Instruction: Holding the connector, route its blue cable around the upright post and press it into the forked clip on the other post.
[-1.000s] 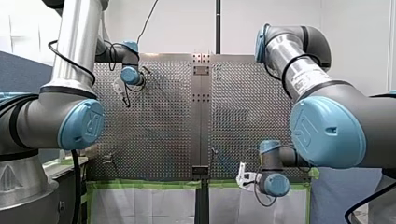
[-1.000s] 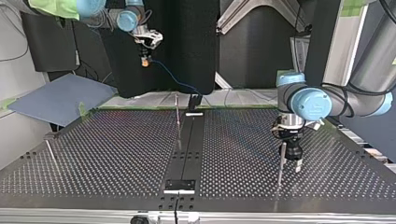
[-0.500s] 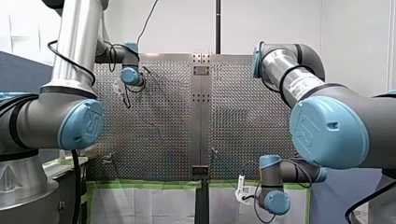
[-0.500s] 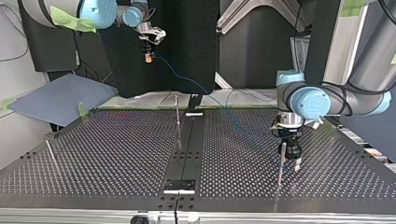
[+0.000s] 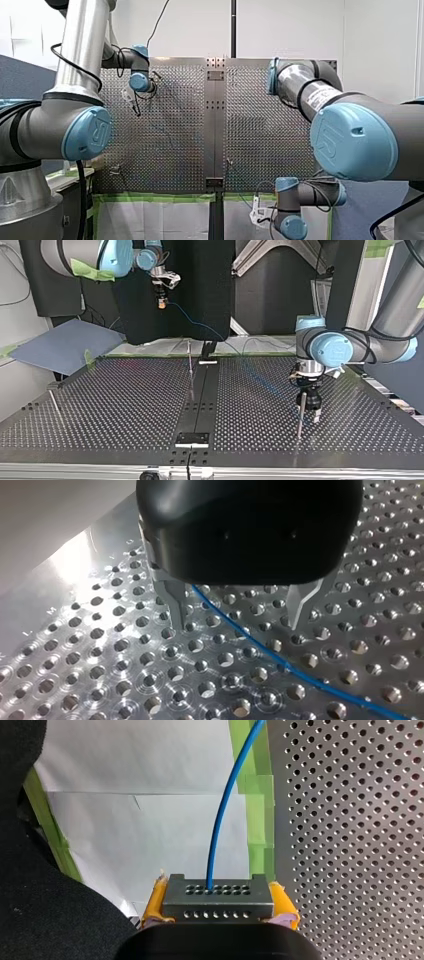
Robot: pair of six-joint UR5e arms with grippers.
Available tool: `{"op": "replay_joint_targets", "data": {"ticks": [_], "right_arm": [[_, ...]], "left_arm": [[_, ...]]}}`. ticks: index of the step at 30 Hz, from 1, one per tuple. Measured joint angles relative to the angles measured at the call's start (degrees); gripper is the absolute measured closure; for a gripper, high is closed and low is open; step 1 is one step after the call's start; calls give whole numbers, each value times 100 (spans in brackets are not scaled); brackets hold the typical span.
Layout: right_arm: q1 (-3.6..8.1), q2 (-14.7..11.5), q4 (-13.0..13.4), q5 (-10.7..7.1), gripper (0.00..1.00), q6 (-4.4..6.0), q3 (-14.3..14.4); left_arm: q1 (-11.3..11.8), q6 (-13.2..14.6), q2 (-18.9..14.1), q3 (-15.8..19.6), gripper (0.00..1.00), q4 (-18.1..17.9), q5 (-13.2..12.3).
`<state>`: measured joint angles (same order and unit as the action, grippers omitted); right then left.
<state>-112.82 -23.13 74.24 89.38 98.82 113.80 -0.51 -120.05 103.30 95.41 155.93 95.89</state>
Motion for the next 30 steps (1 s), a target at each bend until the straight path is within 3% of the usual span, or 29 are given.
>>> {"op": "replay_joint_targets", "data": {"ticks": [14,25,30], "right_arm": [[-8,609,-18,0,100,-68,-165],[0,612,-26,21,100,-427,-169],[-15,422,-143,-12,100,-469,-132]], "left_arm": [[-65,0,-7,-2,0,94,-22],[-102,0,-4,0,0,105,-14],[-119,0,-4,2,0,105,-7]]}}
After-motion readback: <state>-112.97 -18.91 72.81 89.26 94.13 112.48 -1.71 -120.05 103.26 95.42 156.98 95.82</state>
